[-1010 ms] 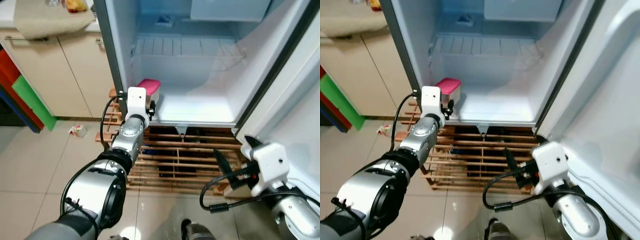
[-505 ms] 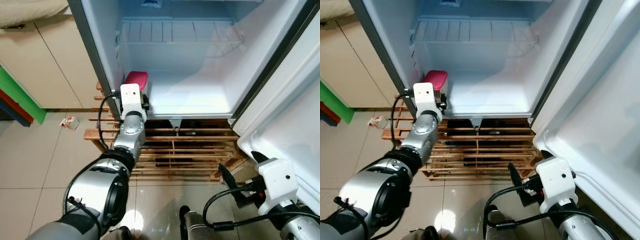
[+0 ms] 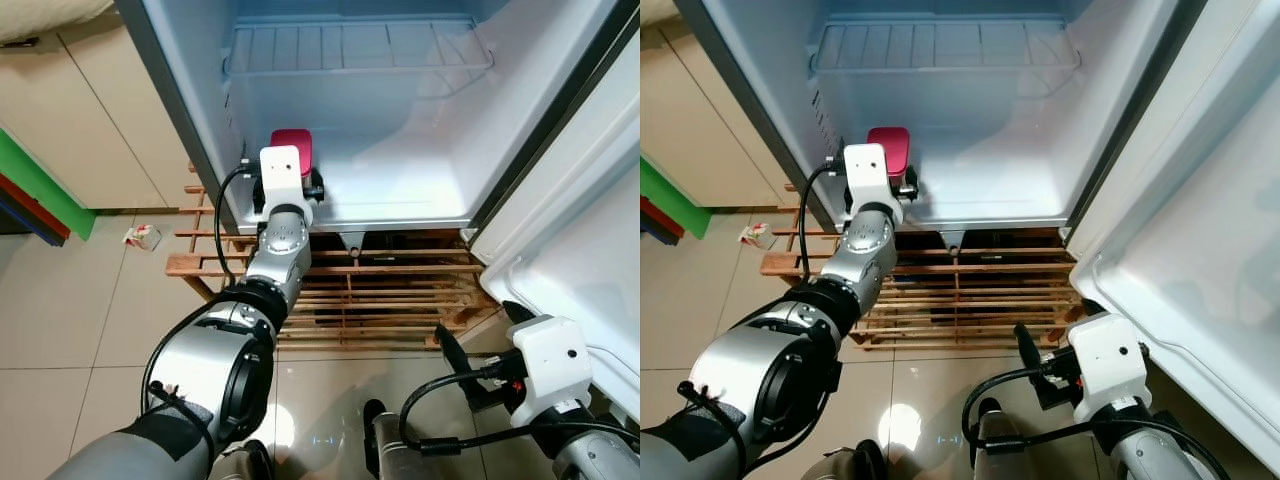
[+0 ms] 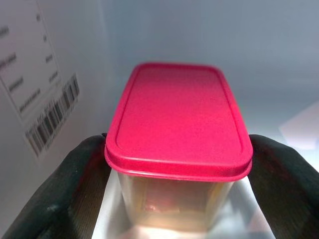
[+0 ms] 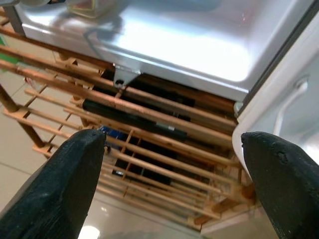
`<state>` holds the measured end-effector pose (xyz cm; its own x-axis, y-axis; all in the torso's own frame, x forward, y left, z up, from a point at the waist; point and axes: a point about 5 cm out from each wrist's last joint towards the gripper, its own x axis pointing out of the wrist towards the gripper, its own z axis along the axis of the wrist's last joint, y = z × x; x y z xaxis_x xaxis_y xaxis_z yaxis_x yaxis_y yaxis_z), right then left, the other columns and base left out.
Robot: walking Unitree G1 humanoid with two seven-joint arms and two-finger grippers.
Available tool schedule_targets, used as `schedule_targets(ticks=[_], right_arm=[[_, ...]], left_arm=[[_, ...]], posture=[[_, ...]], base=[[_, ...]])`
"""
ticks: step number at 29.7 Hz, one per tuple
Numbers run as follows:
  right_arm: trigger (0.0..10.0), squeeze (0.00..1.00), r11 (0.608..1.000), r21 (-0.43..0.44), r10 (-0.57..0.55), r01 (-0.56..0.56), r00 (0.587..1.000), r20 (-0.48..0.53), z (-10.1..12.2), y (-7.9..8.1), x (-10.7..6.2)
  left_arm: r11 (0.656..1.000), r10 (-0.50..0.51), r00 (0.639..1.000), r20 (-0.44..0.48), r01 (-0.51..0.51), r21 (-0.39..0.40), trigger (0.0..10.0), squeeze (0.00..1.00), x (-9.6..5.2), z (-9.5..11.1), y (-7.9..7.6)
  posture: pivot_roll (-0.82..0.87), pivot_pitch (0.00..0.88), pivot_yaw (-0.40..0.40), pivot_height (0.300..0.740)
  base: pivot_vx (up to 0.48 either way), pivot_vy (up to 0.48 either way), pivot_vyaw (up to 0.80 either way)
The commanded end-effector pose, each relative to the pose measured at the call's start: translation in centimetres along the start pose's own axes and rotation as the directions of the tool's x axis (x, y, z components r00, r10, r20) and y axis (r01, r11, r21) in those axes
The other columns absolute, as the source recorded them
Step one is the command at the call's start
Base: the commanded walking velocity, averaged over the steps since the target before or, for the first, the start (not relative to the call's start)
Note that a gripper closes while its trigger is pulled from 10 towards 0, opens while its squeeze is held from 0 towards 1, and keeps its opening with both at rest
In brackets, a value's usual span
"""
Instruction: Restocking fridge
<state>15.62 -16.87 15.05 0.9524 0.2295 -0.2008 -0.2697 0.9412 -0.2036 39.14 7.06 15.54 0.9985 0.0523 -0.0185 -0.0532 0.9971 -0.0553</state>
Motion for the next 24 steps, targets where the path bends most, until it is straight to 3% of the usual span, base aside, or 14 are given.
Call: schedule_targets(ticks=[1, 4, 6, 9, 12, 13, 15, 18, 24], right_arm=[[10.0, 0.00, 1.000, 0.000, 0.001, -0.001, 1.000, -0.009, -0.4, 0.0, 0.2], [10.0, 0.00, 1.000, -0.005, 0.002, -0.002, 1.000, -0.003, -0.5, -0.2, 0.8], [10.0, 0.00, 1.000, -0.024, 0.011, -0.010, 1.000, 0.012, -0.5, -0.2, 1.7], [10.0, 0.00, 1.000, -0.024, 0.011, -0.010, 1.000, 0.021, -0.5, -0.2, 2.2], [10.0, 0.00, 0.999, 0.035, 0.003, -0.005, 0.999, 0.035, -0.6, -0.1, 3.2], [10.0, 0.00, 0.999, 0.041, 0.007, -0.009, 0.999, 0.046, -0.5, -0.1, 4.0], [10.0, 0.00, 0.999, 0.030, 0.013, -0.014, 0.999, 0.053, -0.5, 0.0, 4.3], [10.0, 0.00, 1.000, 0.006, 0.026, -0.027, 0.995, 0.100, -0.1, 0.0, 6.2], [10.0, 0.00, 1.000, 0.001, 0.024, -0.024, 0.991, 0.135, 0.3, -0.3, 7.8]], left_arm=[[0.999, -0.031, 0.997, 0.064, 0.030, 0.024, 10.0, 1.00, 0.3, 1.5, -0.4], [0.999, -0.038, 0.995, 0.088, 0.036, 0.022, 10.0, 1.00, 0.5, 2.1, -0.4], [0.996, -0.072, 0.995, 0.063, 0.075, -0.049, 10.0, 1.00, 0.2, 1.9, -1.4], [0.993, -0.104, 0.993, 0.059, 0.108, -0.053, 10.0, 1.00, -0.2, 1.3, -2.0], [0.984, -0.177, 0.982, 0.069, 0.178, -0.016, 10.0, 1.00, -1.4, -0.3, -2.4], [0.979, -0.202, 0.977, 0.064, 0.203, 0.000, 10.0, 0.00, -1.8, -1.1, -2.1], [0.978, -0.210, 0.976, 0.066, 0.210, 0.009, 10.0, 0.00, -1.9, -1.3, -1.9], [0.966, -0.254, 0.963, 0.087, 0.256, -0.013, 10.0, 0.00, -2.5, -1.5, 0.5], [0.947, -0.320, 0.942, 0.103, 0.321, 0.007, 10.0, 0.00, -3.5, -1.3, 2.4]], posture=[[-0.38, 0.195, 0.061, 0.740], [-0.37, 0.179, 0.067, 0.740], [-0.36, 0.144, 0.078, 0.740], [-0.34, 0.120, 0.085, 0.740], [-0.31, 0.085, 0.088, 0.740], [-0.29, 0.065, 0.091, 0.740], [-0.28, 0.060, 0.092, 0.740], [-0.23, 0.000, 0.099, 0.740], [-0.20, 0.000, 0.104, 0.740]], base=[[0.000, 0.000, 0.00], [0.000, 0.000, 0.00], [0.000, 0.000, 0.00], [0.000, 0.000, 0.00], [0.000, 0.000, 0.00], [0.000, 0.000, 0.00], [0.000, 0.000, 0.00], [0.000, 0.000, 0.00], [0.000, 0.000, 0.00]])
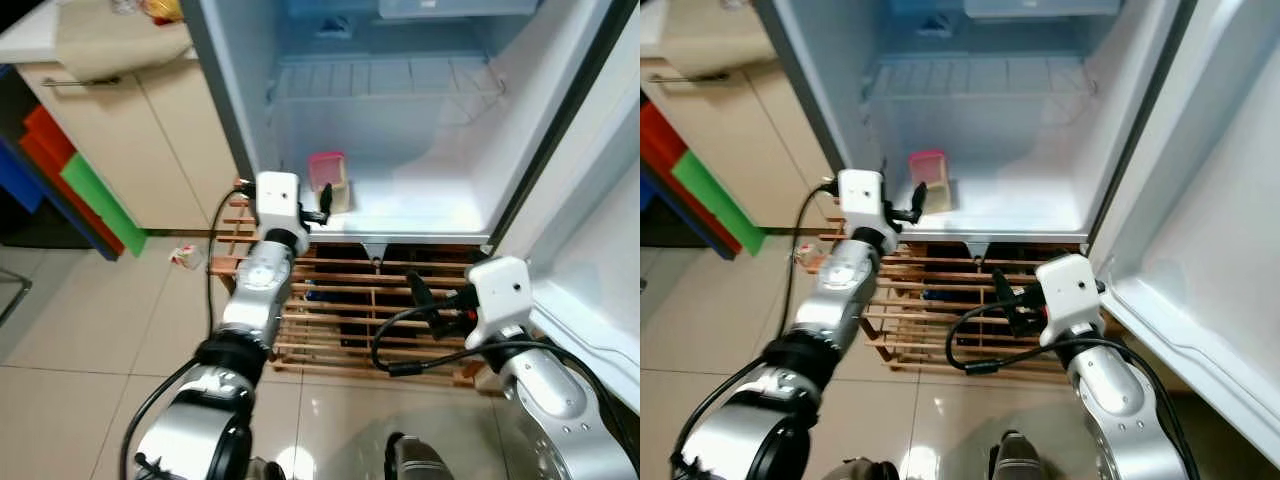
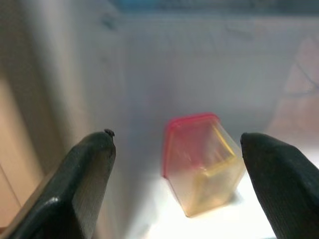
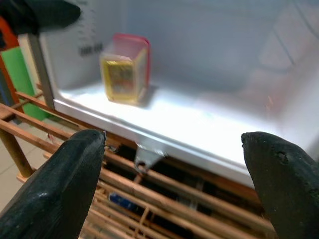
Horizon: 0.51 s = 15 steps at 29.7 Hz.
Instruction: Restocking fridge
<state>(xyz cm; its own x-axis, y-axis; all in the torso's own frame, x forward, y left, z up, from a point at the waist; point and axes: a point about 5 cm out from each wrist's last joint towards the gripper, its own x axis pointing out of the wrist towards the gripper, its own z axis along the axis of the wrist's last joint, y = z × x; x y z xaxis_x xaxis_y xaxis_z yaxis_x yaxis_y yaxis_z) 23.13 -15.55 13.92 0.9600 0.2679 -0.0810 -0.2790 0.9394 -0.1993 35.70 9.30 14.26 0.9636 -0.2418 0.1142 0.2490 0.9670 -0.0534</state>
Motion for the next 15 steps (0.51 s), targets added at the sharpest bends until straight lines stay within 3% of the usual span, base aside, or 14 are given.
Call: schedule_targets(ticks=[1, 3, 5, 6, 9, 15], right_arm=[[10.0, 0.00, 1.000, 0.001, 0.011, -0.011, 1.000, 0.020, 0.1, 0.2, 0.6], [10.0, 0.00, 1.000, 0.003, 0.008, -0.008, 0.999, 0.034, 0.3, 0.1, 1.0], [10.0, 0.00, 1.000, 0.006, 0.003, -0.003, 0.997, 0.073, 0.5, 0.1, 2.1], [10.0, 0.00, 1.000, 0.006, 0.003, -0.003, 0.997, 0.073, 0.5, 0.1, 2.1], [10.0, 0.00, 0.999, 0.029, -0.019, 0.017, 0.996, 0.089, 0.4, 0.1, 2.6], [10.0, 0.00, 0.990, 0.100, -0.102, 0.095, 0.992, 0.072, -0.5, -0.9, 3.5]], left_arm=[[0.999, -0.036, 0.999, -0.005, 0.036, 0.011, 10.0, 0.00, -0.6, 0.0, 0.3], [0.997, -0.061, 0.998, 0.013, 0.061, 0.037, 10.0, 0.00, -1.1, 0.3, 0.7], [0.985, -0.155, 0.985, 0.078, 0.147, 0.092, 10.0, 0.00, -3.0, 1.8, 1.2], [0.985, -0.155, 0.985, 0.078, 0.147, 0.092, 10.0, 0.00, -3.0, 1.8, 1.2], [0.968, -0.225, 0.968, 0.113, 0.209, 0.137, 10.0, 0.00, -5.1, 2.6, 1.3], [0.977, -0.193, 0.973, 0.123, 0.180, 0.110, 10.0, 0.00, -5.7, 3.3, 1.0]], posture=[[-0.18, 0.000, 0.104, 0.740], [-0.17, 0.000, 0.105, 0.740], [-0.15, 0.000, 0.110, 0.740], [-0.15, 0.000, 0.110, 0.740], [-0.13, 0.000, 0.101, 0.740], [-0.10, 0.000, 0.085, 0.740]], base=[[0.000, 0.000, 0.00], [0.000, 0.000, 0.00], [0.000, 0.000, 0.00], [0.000, 0.000, 0.00], [0.000, 0.000, 0.00], [0.000, 0.000, 0.00]])
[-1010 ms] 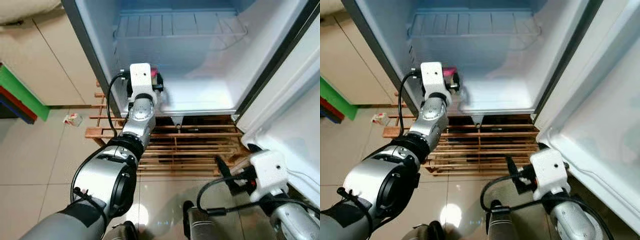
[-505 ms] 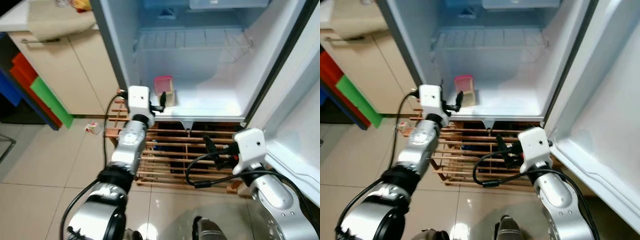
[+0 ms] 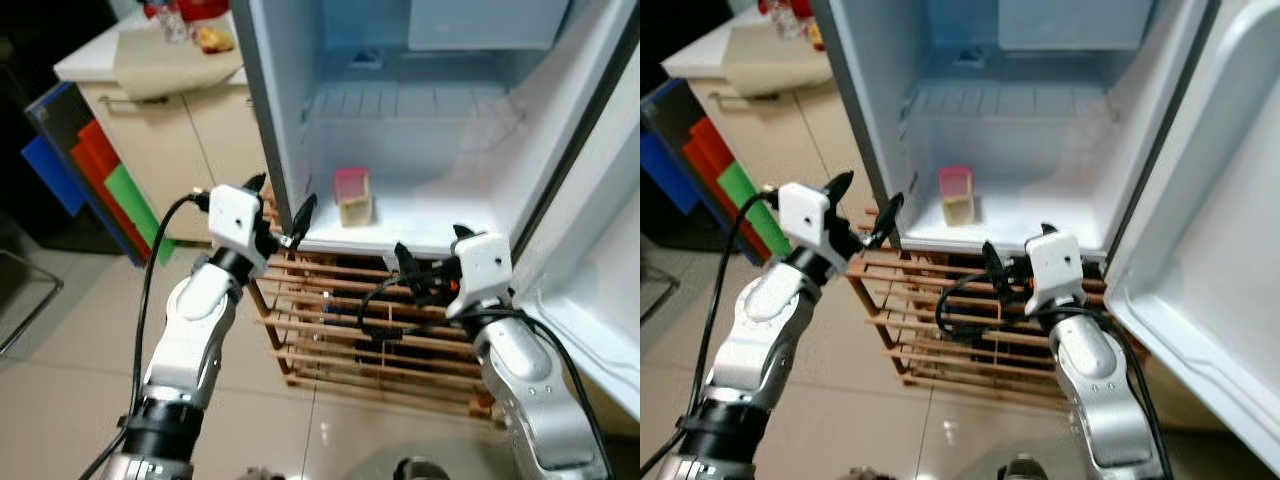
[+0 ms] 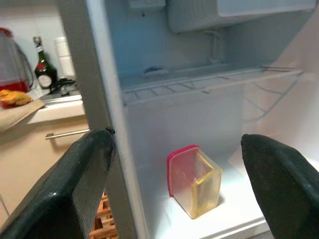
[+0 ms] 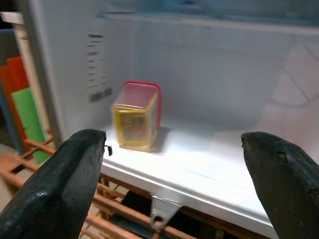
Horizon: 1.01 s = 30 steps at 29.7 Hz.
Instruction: Restocking fridge
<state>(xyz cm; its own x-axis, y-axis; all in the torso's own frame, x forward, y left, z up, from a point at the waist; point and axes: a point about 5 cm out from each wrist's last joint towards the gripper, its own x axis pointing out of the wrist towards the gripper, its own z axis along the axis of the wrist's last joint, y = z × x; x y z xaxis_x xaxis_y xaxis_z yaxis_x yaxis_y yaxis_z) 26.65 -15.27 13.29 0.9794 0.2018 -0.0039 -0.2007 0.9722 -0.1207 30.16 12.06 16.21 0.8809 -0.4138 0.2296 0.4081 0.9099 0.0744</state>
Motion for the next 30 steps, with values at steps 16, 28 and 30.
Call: schedule_targets(ticks=[16, 28, 30], right_arm=[[10.0, 0.00, 0.999, -0.028, -0.027, 0.028, 0.999, 0.026, -0.5, -0.5, 1.5], [10.0, 0.00, 0.998, -0.045, -0.042, 0.043, 0.999, 0.021, -1.1, -0.6, 1.5], [10.0, 0.00, 0.998, -0.034, -0.047, 0.047, 0.999, 0.022, -1.2, -0.6, 1.5]], left_arm=[[0.998, 0.042, 0.999, 0.030, -0.040, -0.053, 10.0, 0.00, 1.3, 2.5, 0.4], [0.998, 0.058, 0.998, -0.014, -0.058, 0.036, 10.0, 0.00, 1.8, 1.9, 0.2], [0.997, 0.063, 0.996, -0.070, -0.059, 0.052, 10.0, 0.00, 1.8, 0.8, 0.1]], posture=[[-0.10, 0.000, 0.094, 0.740], [-0.11, 0.000, 0.101, 0.740], [-0.11, 0.000, 0.102, 0.740]], base=[[0.000, 0.395, -0.27], [0.000, 0.030, 0.24], [0.000, 0.000, 0.00]])
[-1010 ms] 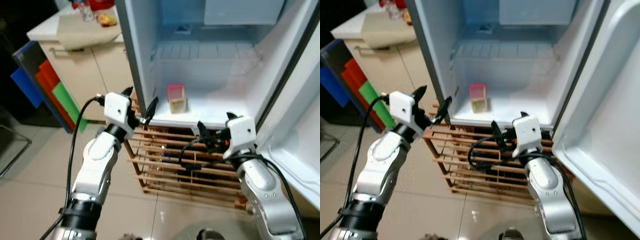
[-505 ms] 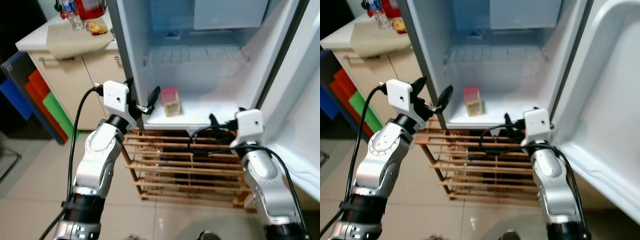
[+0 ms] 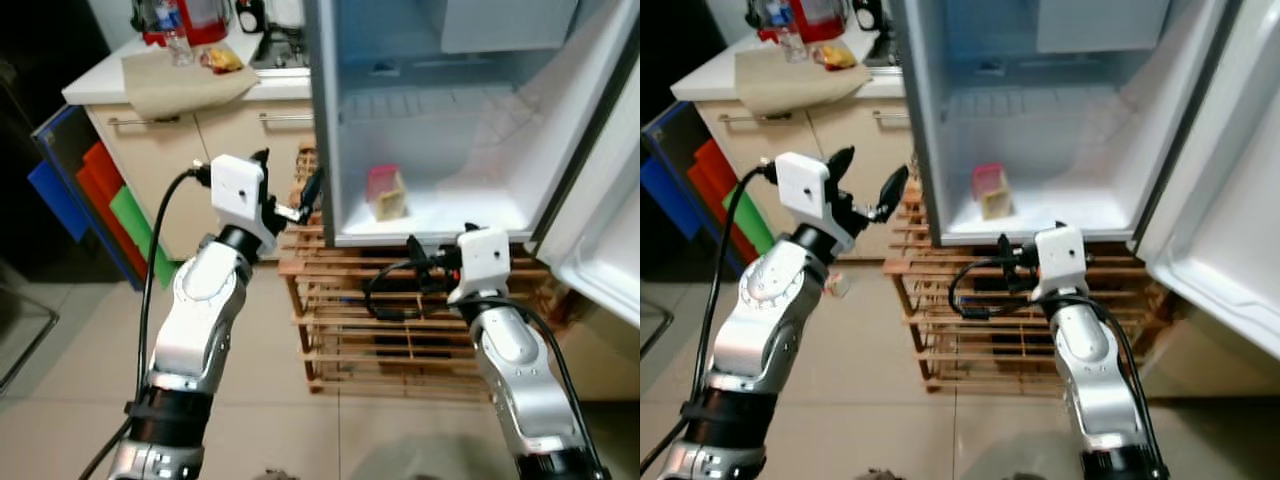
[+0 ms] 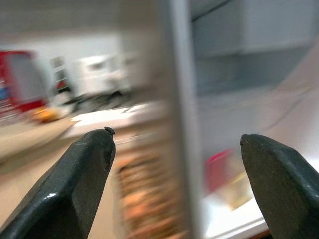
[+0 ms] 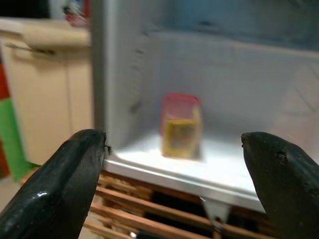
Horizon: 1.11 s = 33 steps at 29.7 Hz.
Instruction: Restocking fridge
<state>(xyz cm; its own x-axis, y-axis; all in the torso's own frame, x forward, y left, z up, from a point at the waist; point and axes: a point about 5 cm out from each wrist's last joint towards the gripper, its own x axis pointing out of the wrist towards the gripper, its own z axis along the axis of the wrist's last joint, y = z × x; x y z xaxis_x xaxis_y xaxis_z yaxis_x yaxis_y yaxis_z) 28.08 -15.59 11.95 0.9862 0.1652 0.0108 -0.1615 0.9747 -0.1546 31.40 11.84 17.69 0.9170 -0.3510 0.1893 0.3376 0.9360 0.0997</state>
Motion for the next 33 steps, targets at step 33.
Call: schedule_targets(ticks=[33], right_arm=[[10.0, 0.00, 1.000, -0.012, 0.005, -0.005, 1.000, 0.005, -0.5, 0.3, 0.0]], left_arm=[[0.999, -0.031, 0.995, 0.094, 0.033, -0.019, 10.0, 0.00, 0.7, 2.0, -0.5]], posture=[[-0.11, 0.000, 0.100, 0.740]], base=[[0.382, 0.135, 0.00]])
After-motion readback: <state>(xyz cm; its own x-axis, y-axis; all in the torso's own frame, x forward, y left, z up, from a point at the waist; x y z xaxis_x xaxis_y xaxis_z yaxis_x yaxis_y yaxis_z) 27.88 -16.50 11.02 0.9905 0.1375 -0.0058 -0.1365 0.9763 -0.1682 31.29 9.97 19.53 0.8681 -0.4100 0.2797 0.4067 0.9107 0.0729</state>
